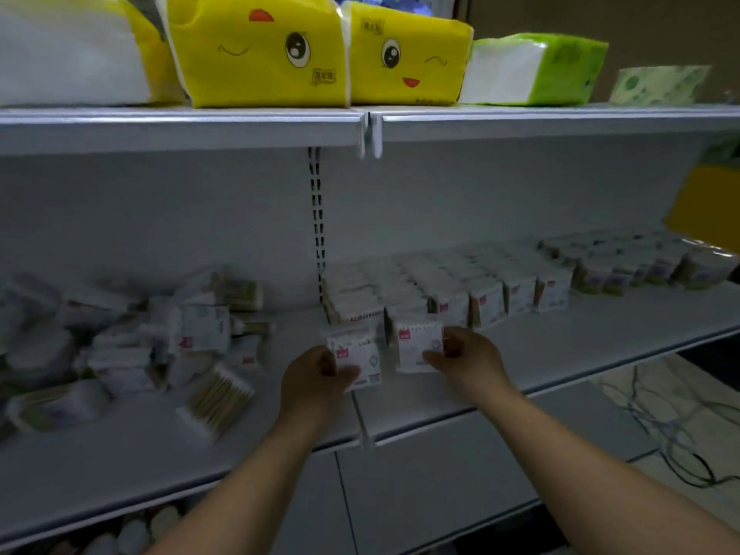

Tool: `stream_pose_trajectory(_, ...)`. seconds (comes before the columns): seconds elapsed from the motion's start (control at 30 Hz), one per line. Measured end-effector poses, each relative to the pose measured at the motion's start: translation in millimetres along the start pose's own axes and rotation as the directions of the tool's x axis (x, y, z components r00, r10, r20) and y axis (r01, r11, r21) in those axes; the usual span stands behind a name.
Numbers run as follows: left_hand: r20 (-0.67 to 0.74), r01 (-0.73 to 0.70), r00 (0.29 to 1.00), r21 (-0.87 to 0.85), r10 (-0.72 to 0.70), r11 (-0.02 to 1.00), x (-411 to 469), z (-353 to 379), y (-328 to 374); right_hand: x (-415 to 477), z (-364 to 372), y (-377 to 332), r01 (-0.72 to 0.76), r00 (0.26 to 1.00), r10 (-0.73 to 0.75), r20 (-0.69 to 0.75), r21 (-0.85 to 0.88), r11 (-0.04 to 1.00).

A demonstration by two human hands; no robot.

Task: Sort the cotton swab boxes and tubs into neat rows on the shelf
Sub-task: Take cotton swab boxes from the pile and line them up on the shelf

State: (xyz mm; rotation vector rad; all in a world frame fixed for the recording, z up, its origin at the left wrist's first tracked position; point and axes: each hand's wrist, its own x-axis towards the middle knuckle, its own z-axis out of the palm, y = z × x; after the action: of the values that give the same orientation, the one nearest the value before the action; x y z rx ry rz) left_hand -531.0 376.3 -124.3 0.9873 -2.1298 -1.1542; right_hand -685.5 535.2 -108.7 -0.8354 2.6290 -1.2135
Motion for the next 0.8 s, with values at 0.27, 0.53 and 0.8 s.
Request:
stream_pose_trajectory(0.27, -0.117, -0.048, 0.993, -0.166, 0.028, 0.985, 19.8, 43.8, 1.9, 26.7, 11.3, 19.6, 0.098, 0.994, -0.101, -0.052, -0.06, 0.993)
stream_pose_trajectory(0.53, -0.119, -0.201, 0.974, -0.042, 0.195, 0.979, 26.5, 61.0, -6.3, 44.4, 24.2, 38.7, 0.266, 0.963, -0.268, 0.011, -0.161, 0.95)
stream_pose_trajectory(0.8, -0.153, -0.149, 0.975, 0.092, 0.162, 0.985, 28.9, 68.9, -9.6, 49.8, 24.8, 43.0, 0.189, 0.982, -0.188, -0.024, 0.008, 0.982)
